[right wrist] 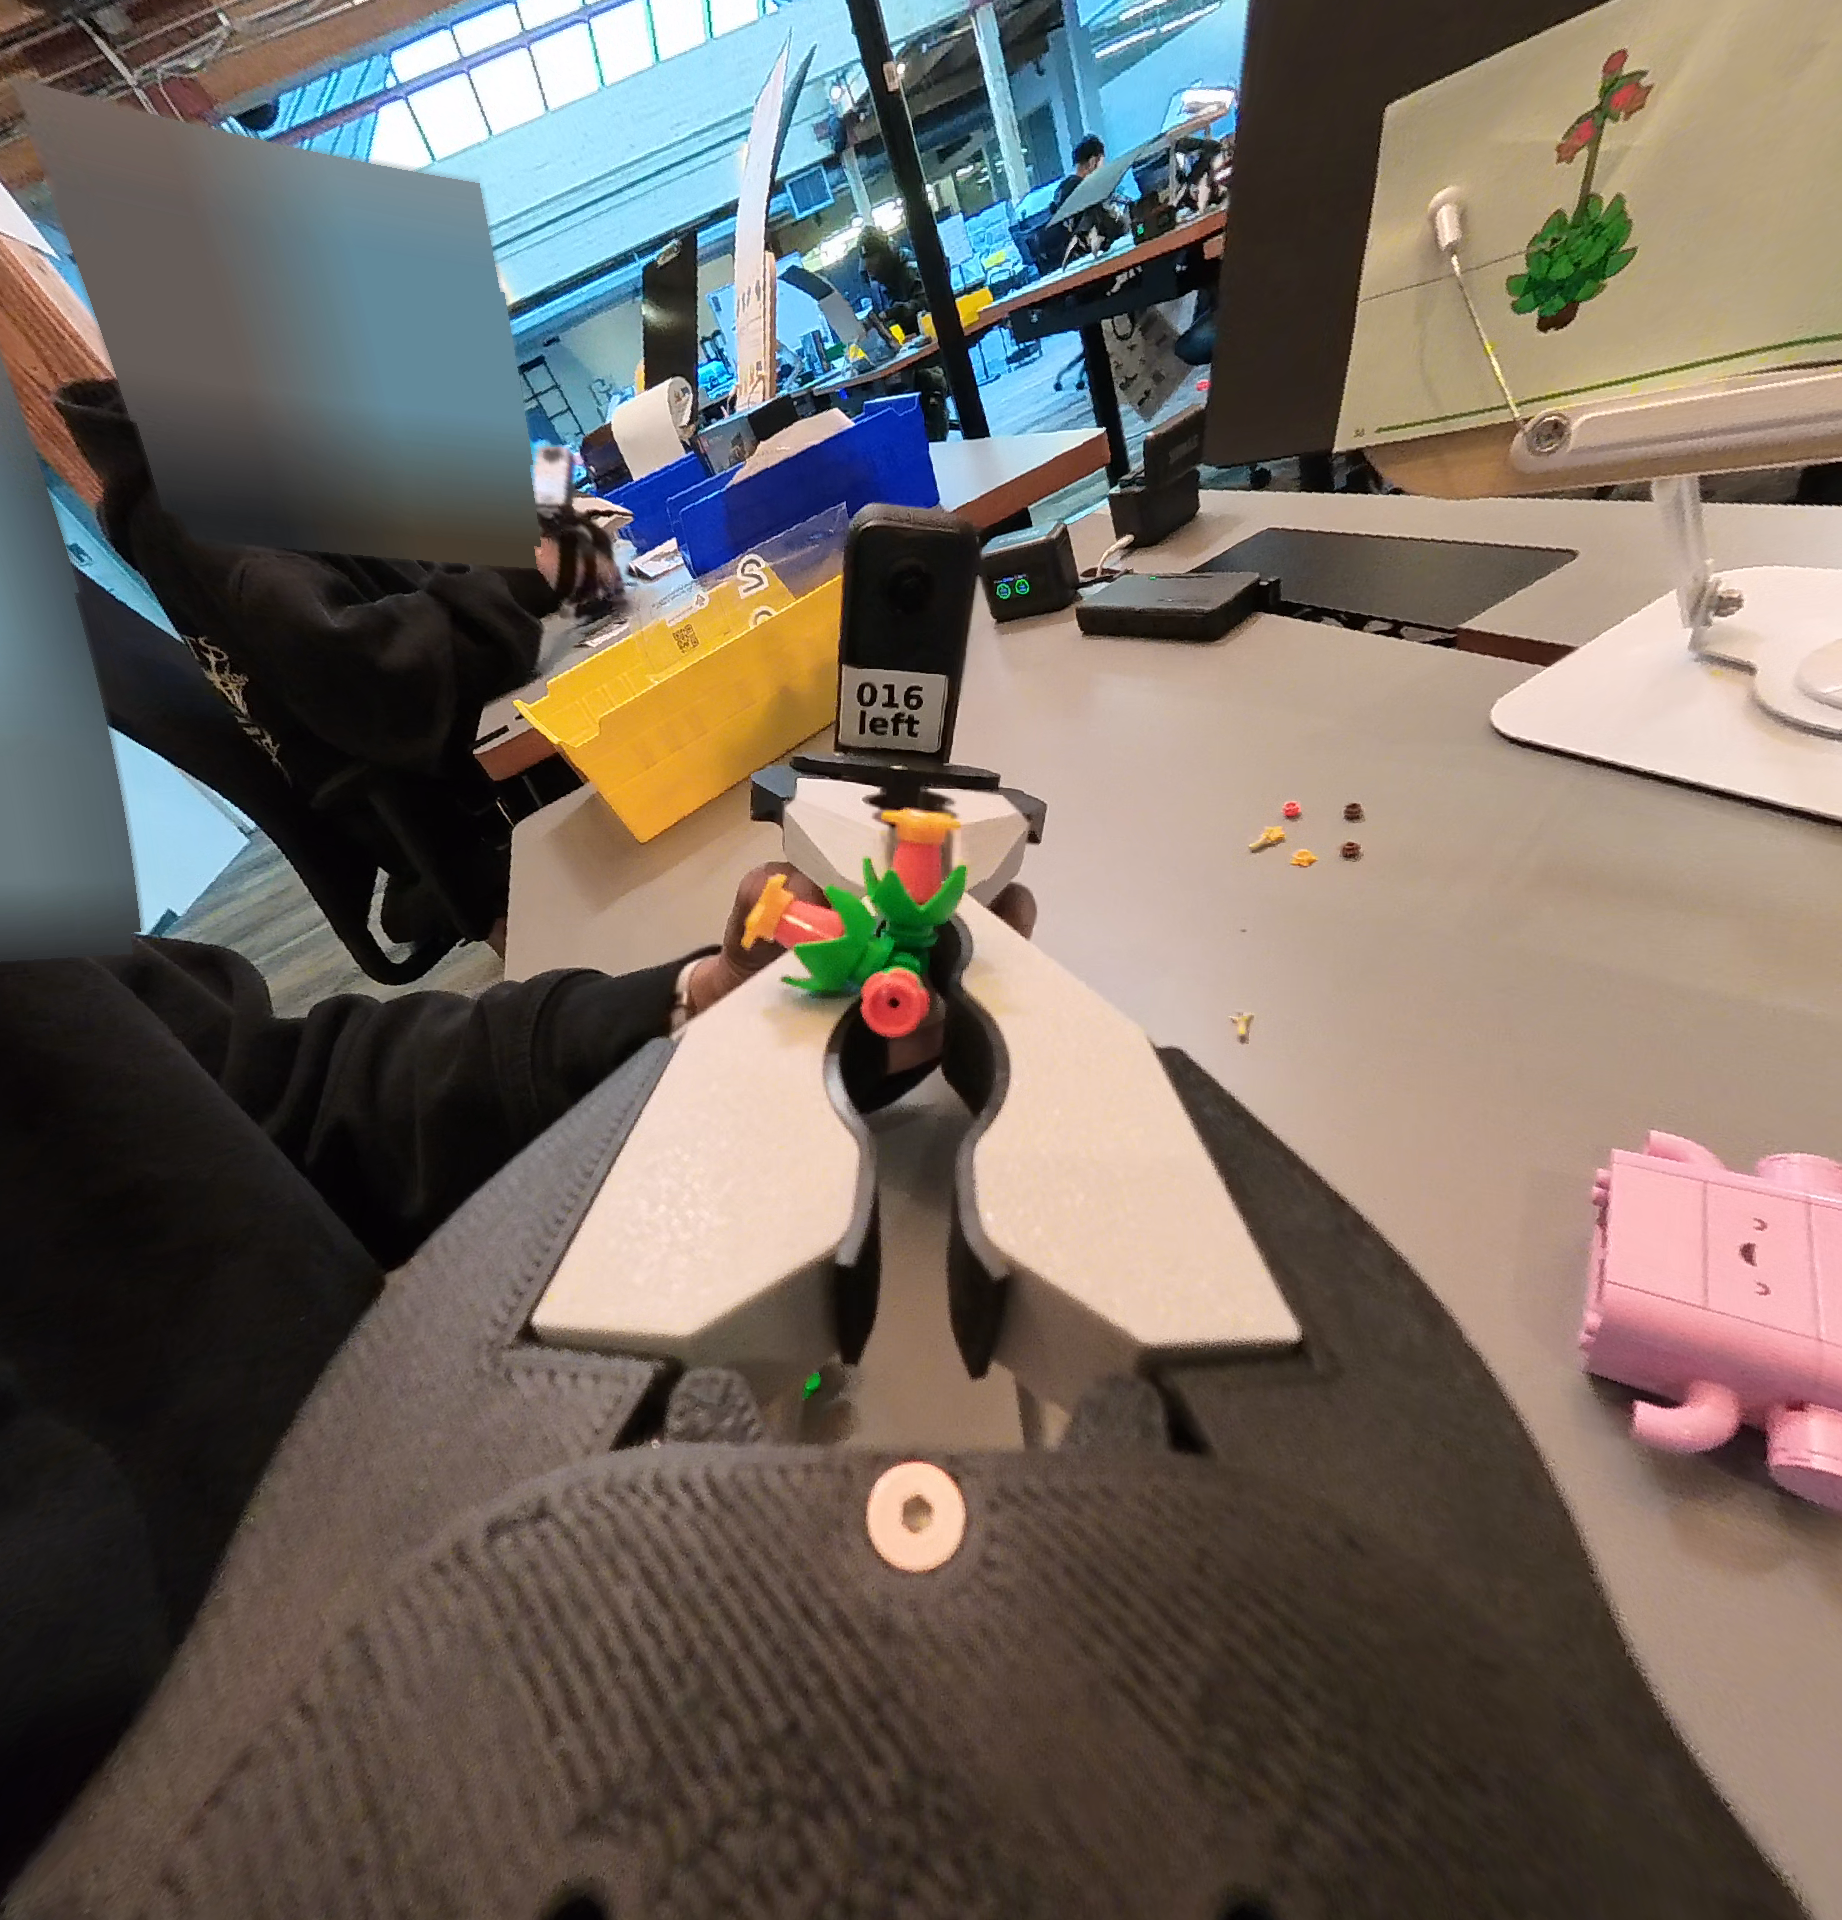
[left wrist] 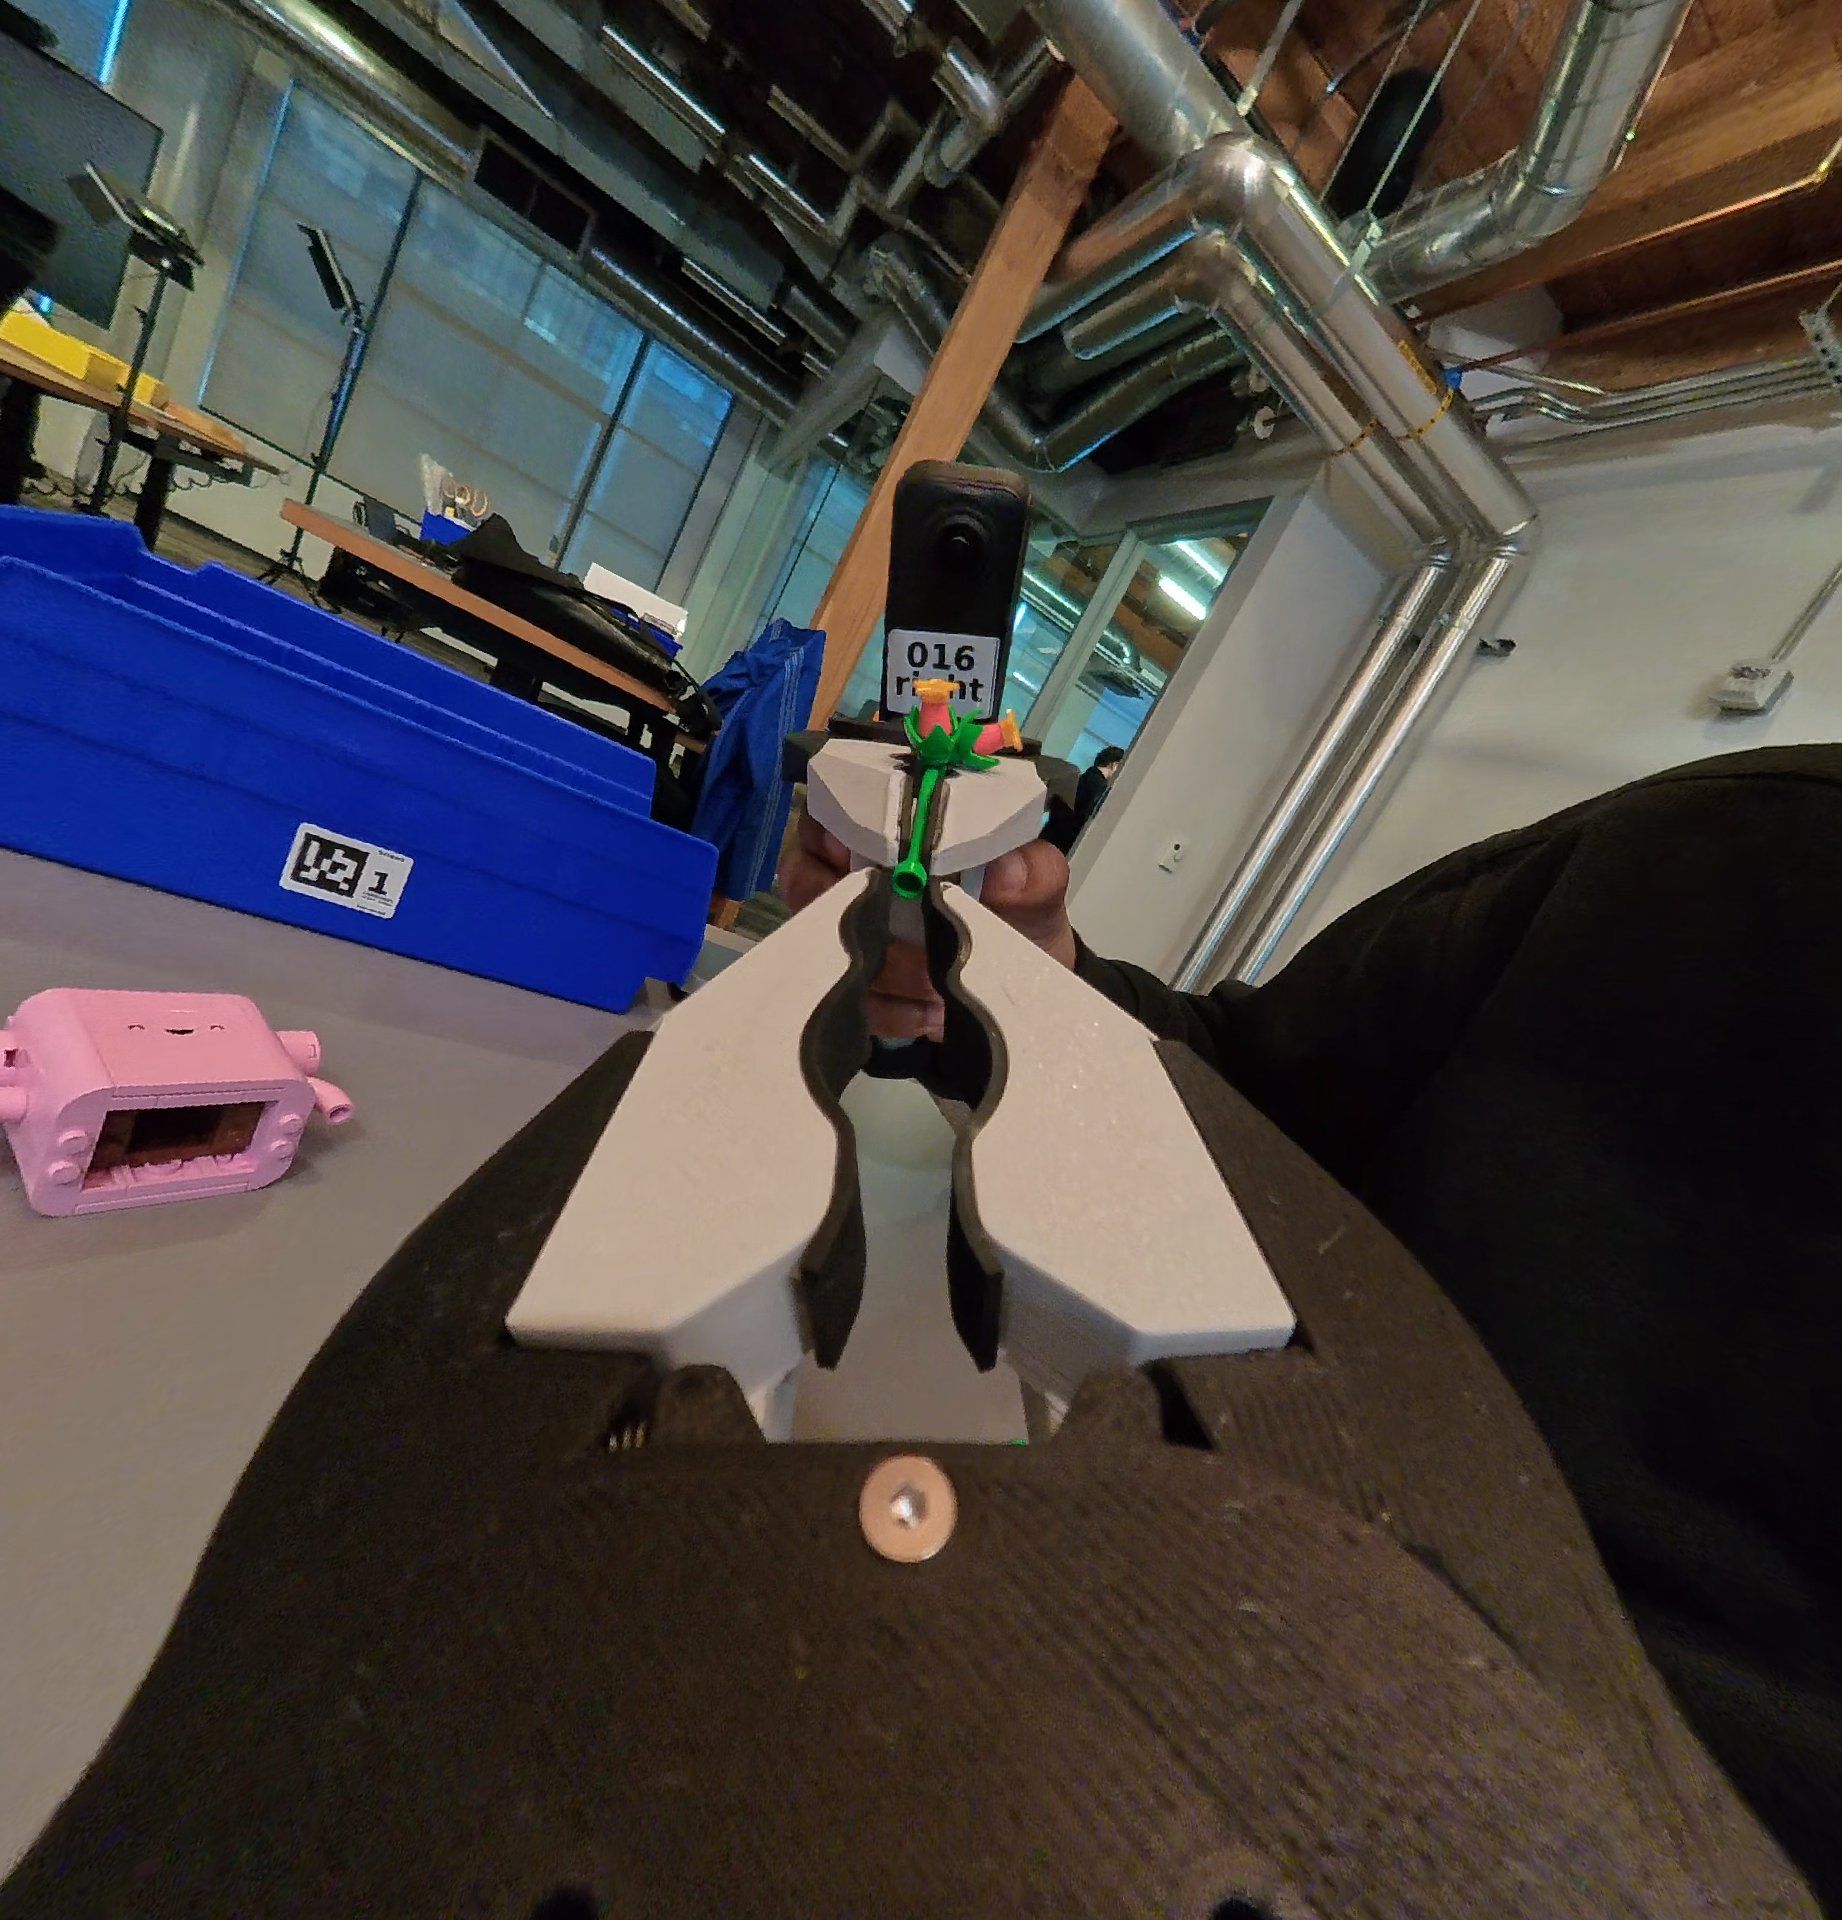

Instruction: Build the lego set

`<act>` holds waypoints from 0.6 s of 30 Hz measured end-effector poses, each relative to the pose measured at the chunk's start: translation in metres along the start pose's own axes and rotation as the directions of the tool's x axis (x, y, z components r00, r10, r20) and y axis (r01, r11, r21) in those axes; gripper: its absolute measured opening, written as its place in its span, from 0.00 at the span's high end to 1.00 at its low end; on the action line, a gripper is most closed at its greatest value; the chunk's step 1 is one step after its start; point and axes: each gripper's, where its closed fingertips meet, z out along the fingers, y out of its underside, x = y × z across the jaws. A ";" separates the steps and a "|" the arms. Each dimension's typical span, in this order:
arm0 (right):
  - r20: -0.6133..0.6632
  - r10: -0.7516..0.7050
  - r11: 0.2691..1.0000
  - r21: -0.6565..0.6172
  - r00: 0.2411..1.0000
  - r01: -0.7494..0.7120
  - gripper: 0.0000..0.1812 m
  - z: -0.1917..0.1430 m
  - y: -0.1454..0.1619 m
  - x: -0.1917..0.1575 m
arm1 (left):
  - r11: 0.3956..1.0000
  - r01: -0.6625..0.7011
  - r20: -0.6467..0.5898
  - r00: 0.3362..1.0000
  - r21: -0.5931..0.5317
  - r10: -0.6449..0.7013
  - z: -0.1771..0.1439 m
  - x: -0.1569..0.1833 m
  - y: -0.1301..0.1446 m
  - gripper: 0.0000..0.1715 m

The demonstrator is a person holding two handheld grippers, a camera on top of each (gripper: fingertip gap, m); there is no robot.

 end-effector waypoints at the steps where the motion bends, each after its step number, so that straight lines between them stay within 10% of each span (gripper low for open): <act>1: 0.001 0.009 1.000 0.002 1.000 -0.009 1.00 -0.001 -0.001 0.000 | 1.000 -0.004 0.003 1.000 0.009 0.004 -0.001 0.000 -0.001 0.96; 9: 0.007 -0.067 0.954 -0.291 0.998 0.066 1.00 0.003 0.046 -0.022 | 0.976 -0.012 0.087 0.996 0.217 -0.007 -0.034 -0.015 -0.034 0.89; 18: 0.159 -0.315 0.584 -0.745 0.936 0.323 1.00 0.002 0.142 -0.062 | 0.966 0.005 0.176 0.983 0.258 -0.052 -0.045 -0.034 -0.036 0.89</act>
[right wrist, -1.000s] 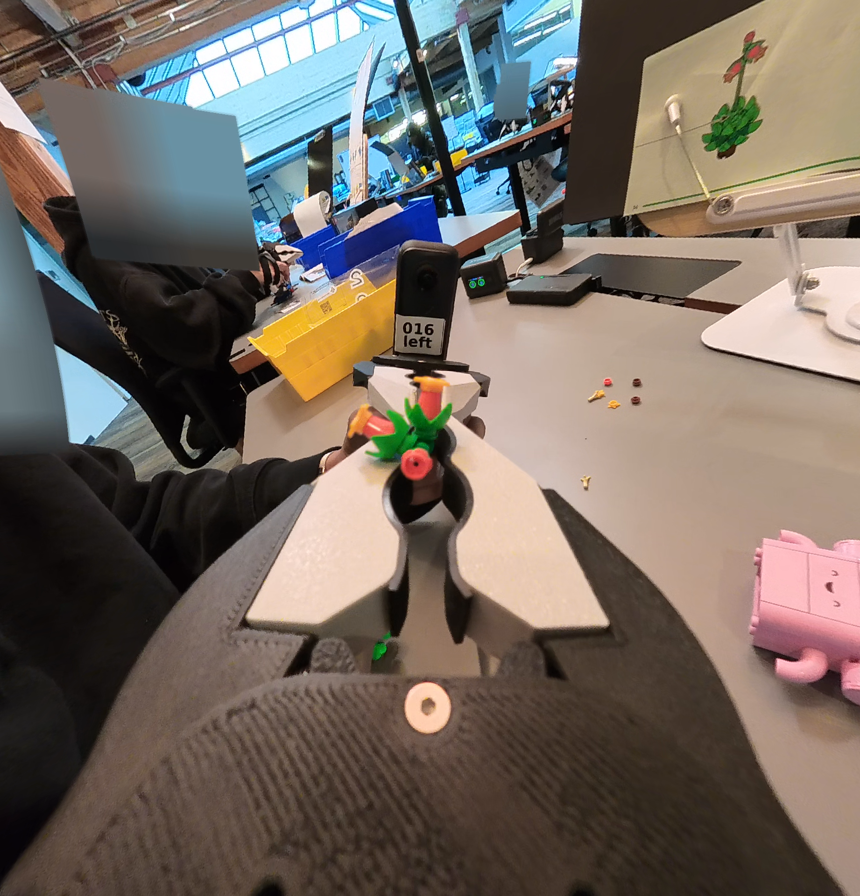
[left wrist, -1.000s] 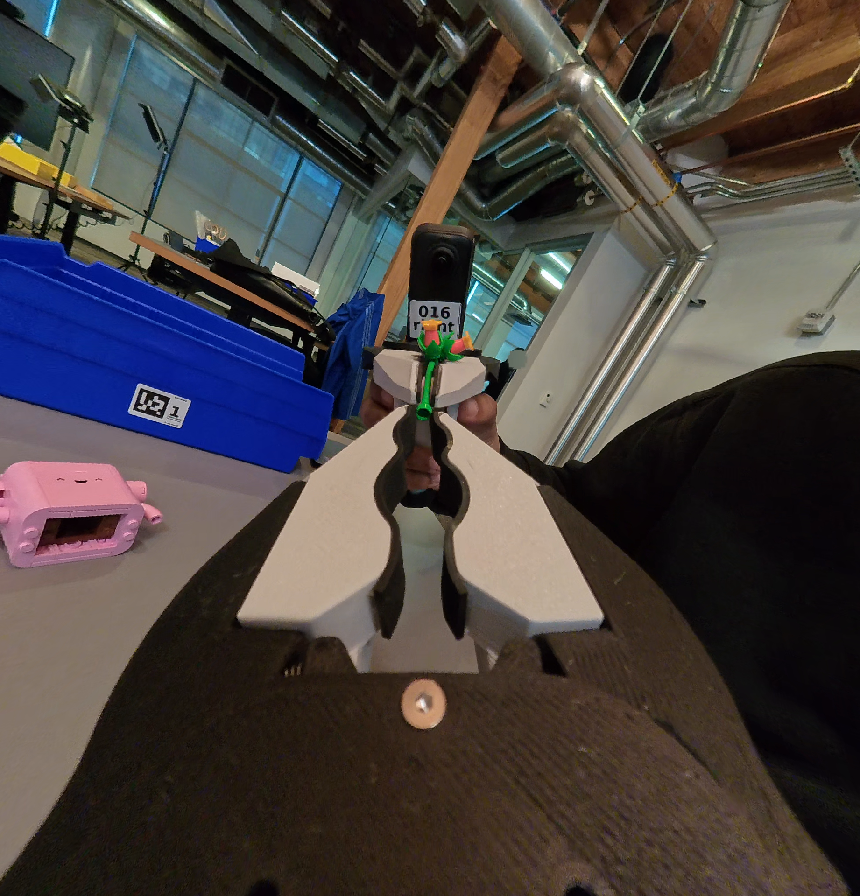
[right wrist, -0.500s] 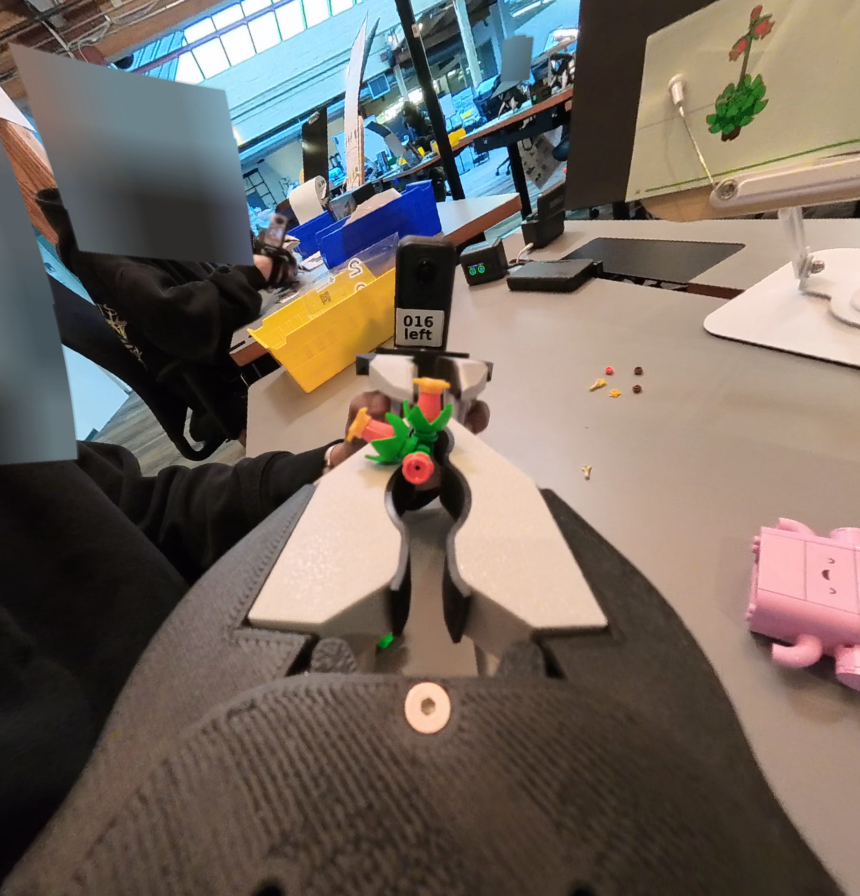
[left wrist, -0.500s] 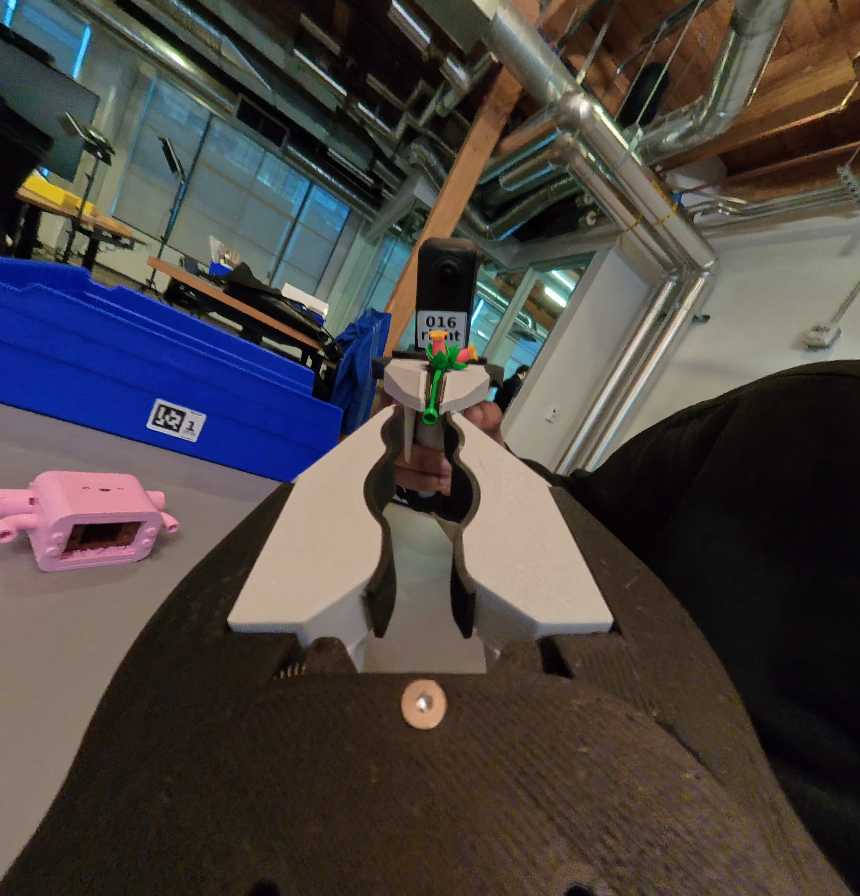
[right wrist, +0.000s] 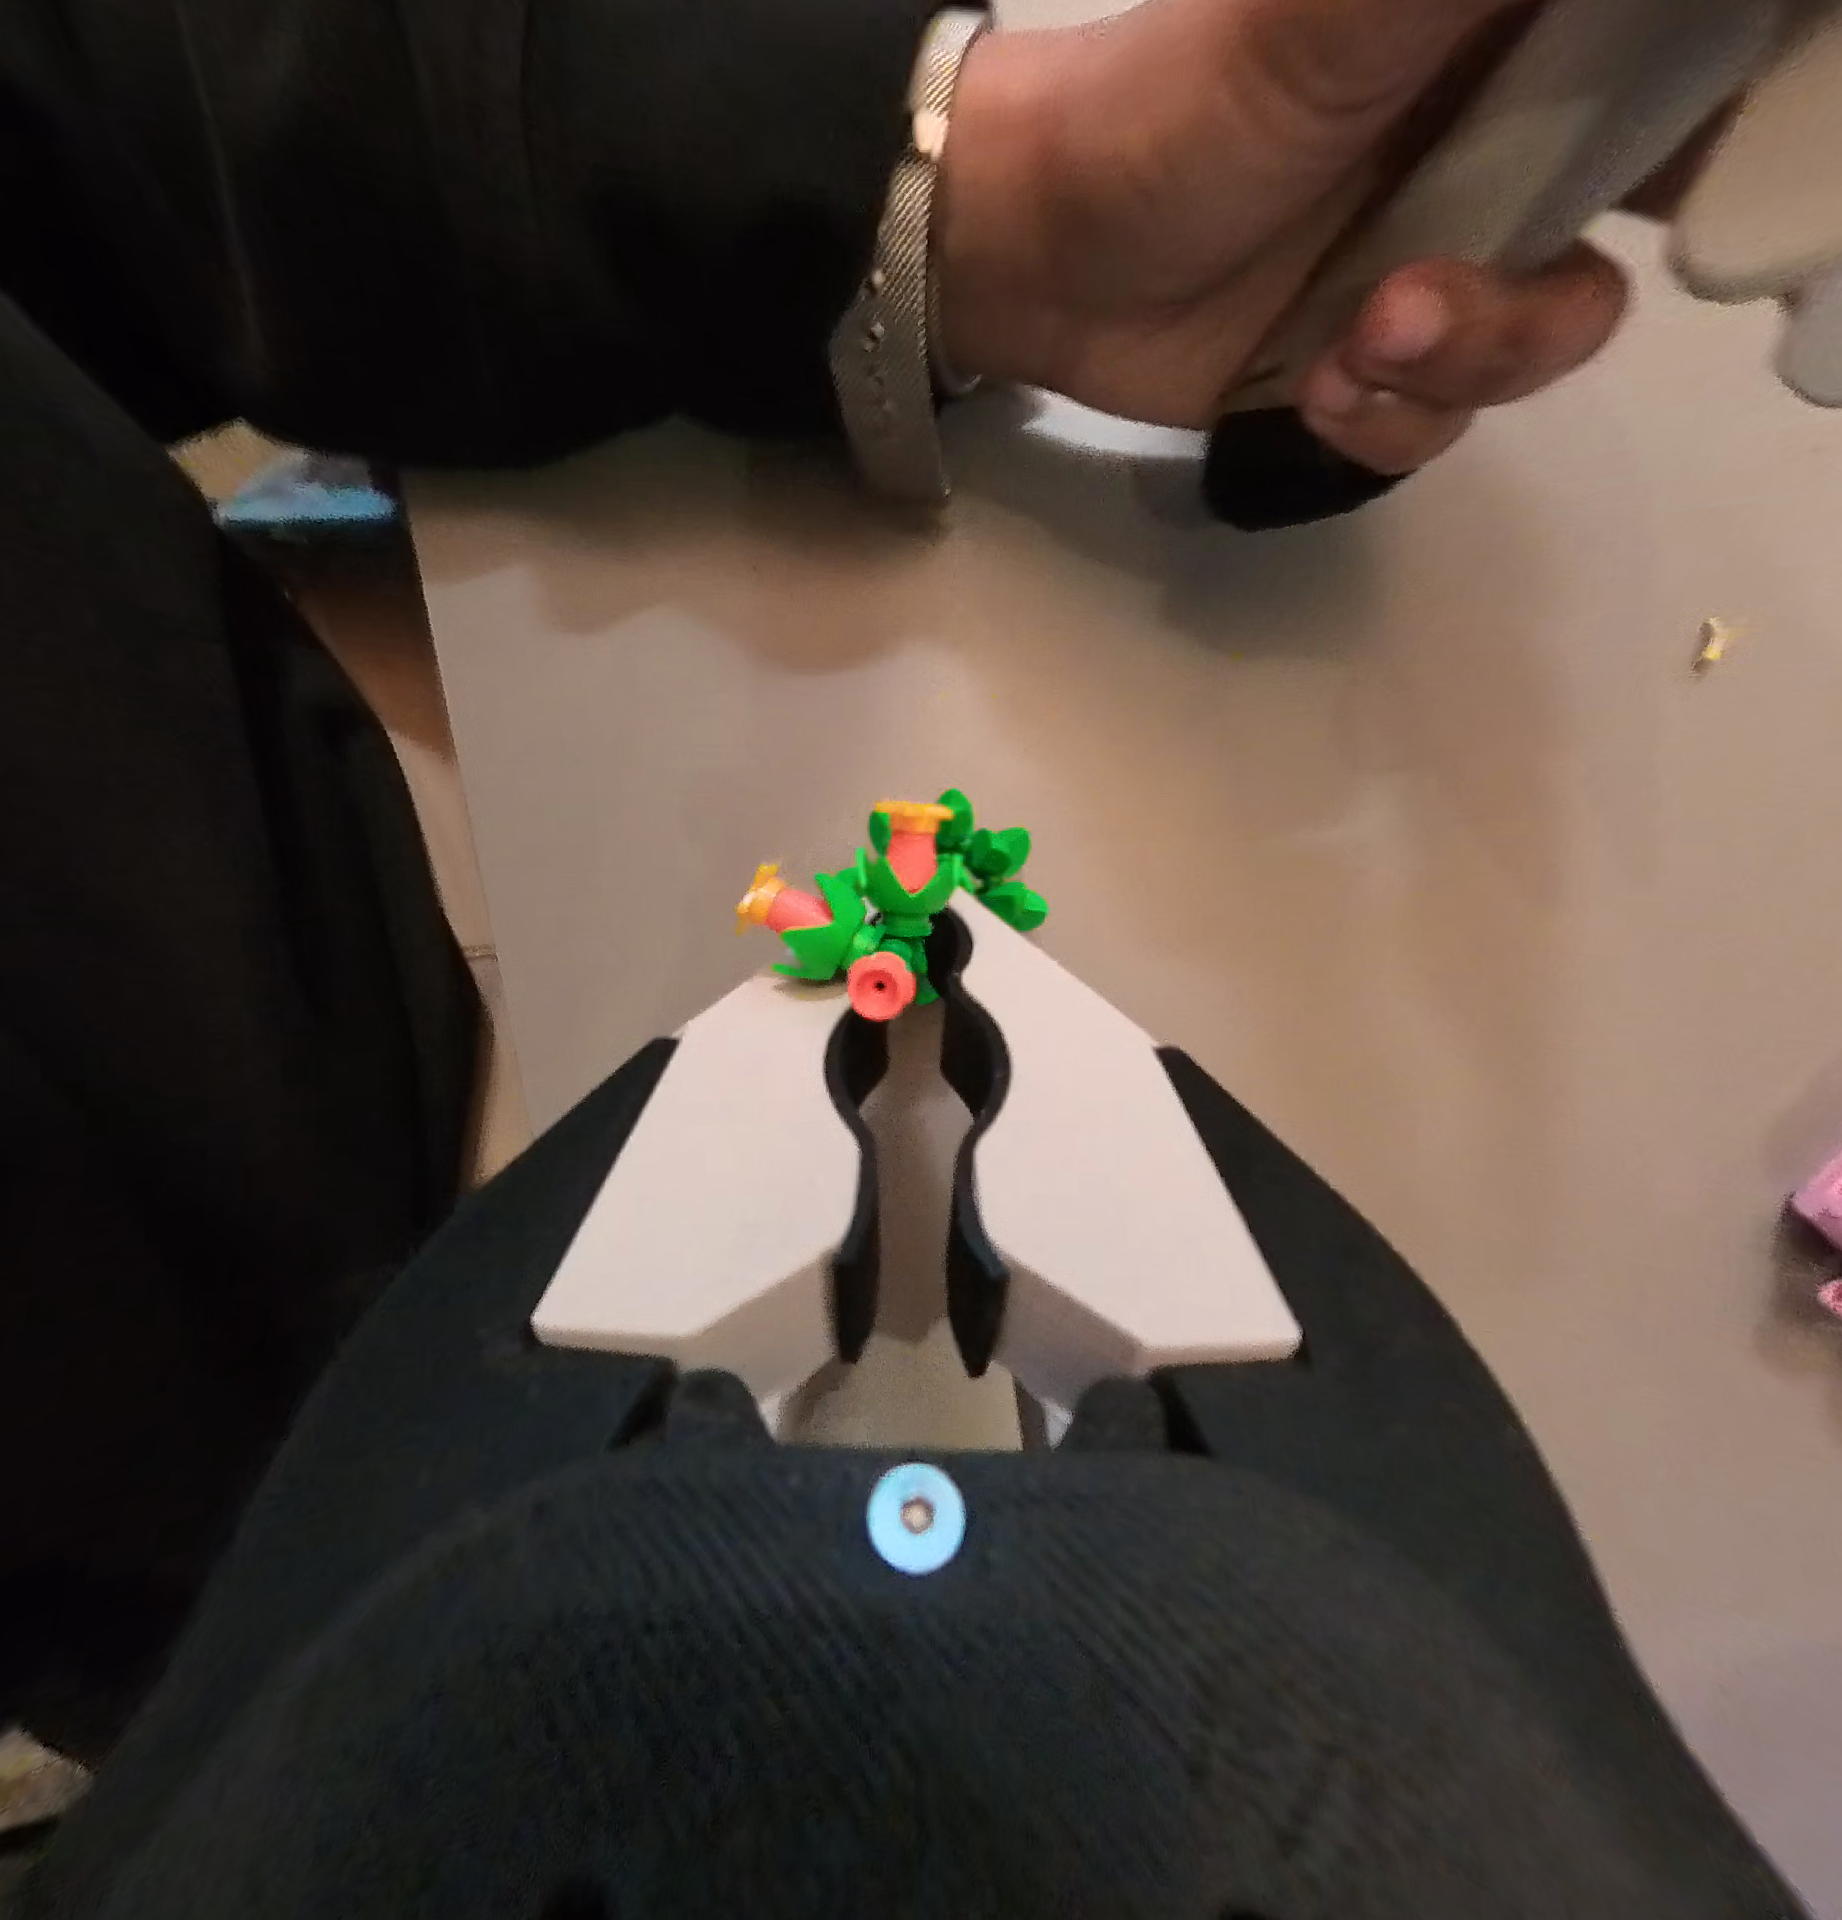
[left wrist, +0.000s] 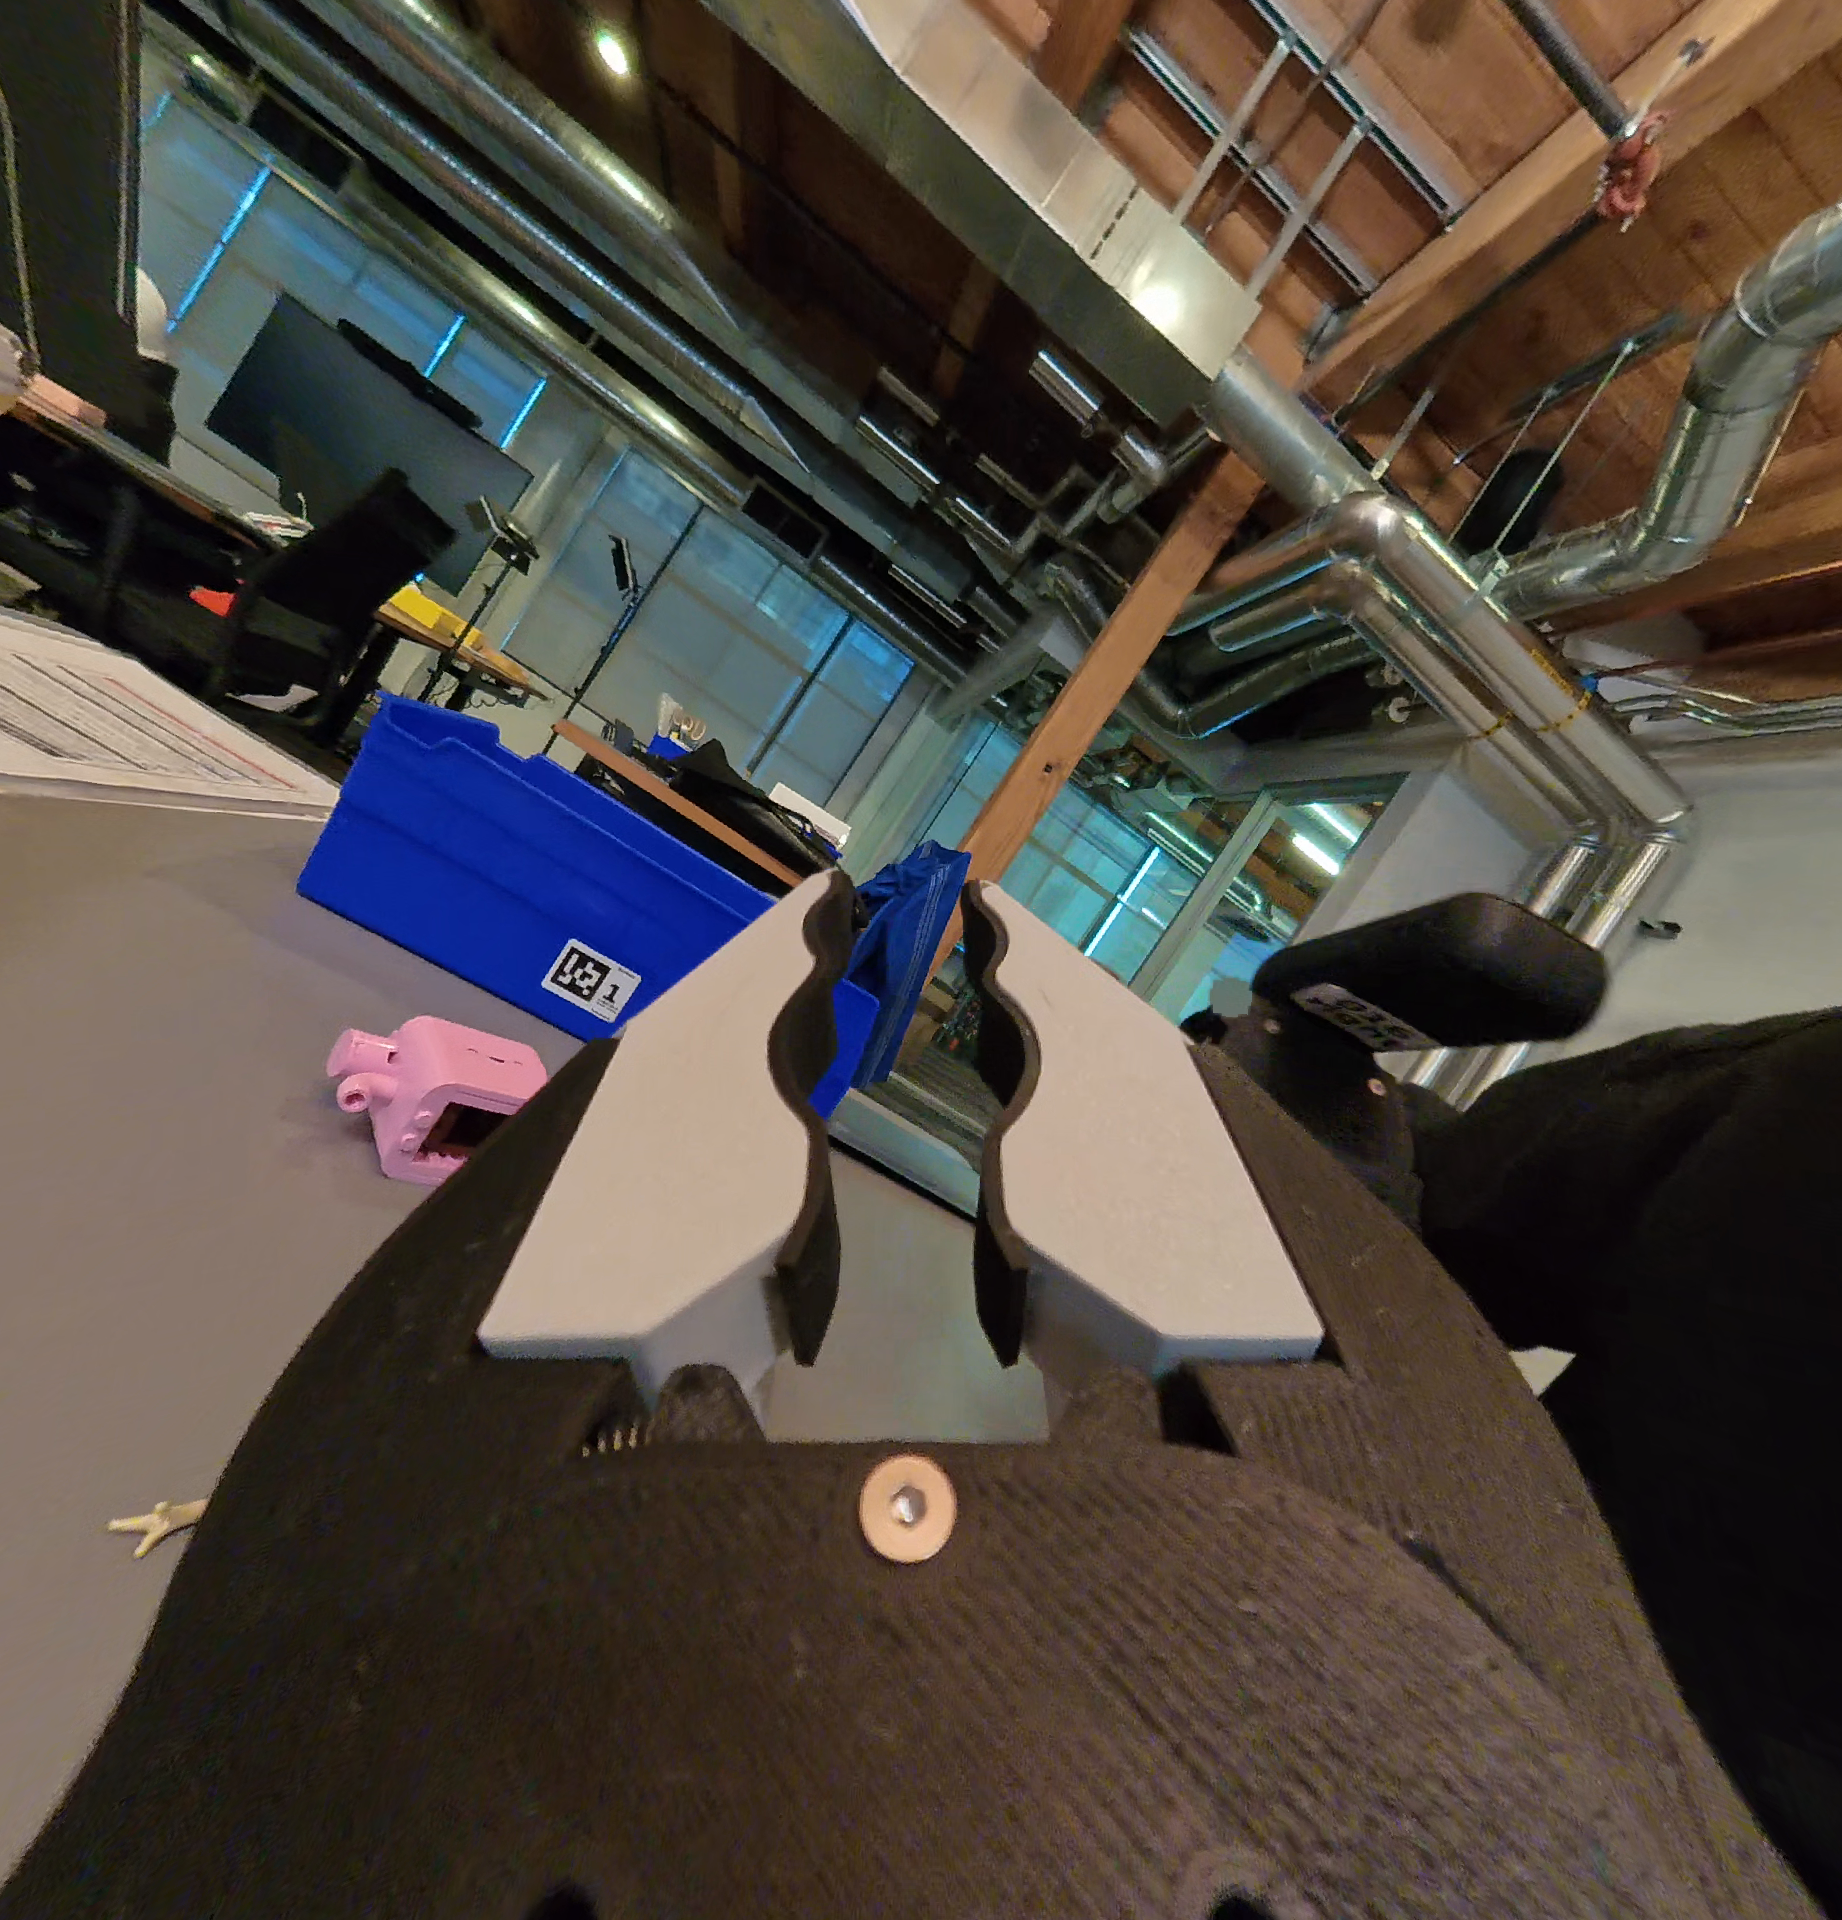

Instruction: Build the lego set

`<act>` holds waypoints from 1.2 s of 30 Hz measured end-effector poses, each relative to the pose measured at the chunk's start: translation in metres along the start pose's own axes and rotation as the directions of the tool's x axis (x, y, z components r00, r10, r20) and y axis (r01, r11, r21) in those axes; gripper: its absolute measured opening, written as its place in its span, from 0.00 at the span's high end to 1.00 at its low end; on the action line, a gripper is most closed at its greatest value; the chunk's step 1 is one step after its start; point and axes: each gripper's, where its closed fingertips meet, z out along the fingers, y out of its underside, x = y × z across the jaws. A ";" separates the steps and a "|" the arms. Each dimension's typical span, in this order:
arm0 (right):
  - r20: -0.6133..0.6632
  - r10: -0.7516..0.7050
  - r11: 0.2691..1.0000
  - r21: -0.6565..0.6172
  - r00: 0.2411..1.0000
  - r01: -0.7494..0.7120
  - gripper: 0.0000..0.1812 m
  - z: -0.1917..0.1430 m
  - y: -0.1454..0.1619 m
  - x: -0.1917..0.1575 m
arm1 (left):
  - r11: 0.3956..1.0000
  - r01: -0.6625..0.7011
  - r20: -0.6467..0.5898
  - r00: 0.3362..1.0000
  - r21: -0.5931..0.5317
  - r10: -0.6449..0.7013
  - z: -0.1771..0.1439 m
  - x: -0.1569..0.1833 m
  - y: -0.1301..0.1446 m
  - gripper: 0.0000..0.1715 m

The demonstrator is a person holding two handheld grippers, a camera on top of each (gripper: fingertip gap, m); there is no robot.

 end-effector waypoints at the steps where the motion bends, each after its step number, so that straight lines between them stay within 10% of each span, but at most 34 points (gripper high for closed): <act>1: -0.001 -0.022 0.999 -0.030 1.000 0.022 1.00 0.003 0.002 -0.002 | 1.000 -0.003 0.003 1.000 -0.010 0.003 0.001 0.000 0.002 0.90; 36: 0.036 -0.027 0.990 -0.135 0.999 0.031 1.00 0.015 0.000 -0.001 | 0.998 0.004 0.019 1.000 -0.060 -0.003 0.007 -0.004 0.011 0.90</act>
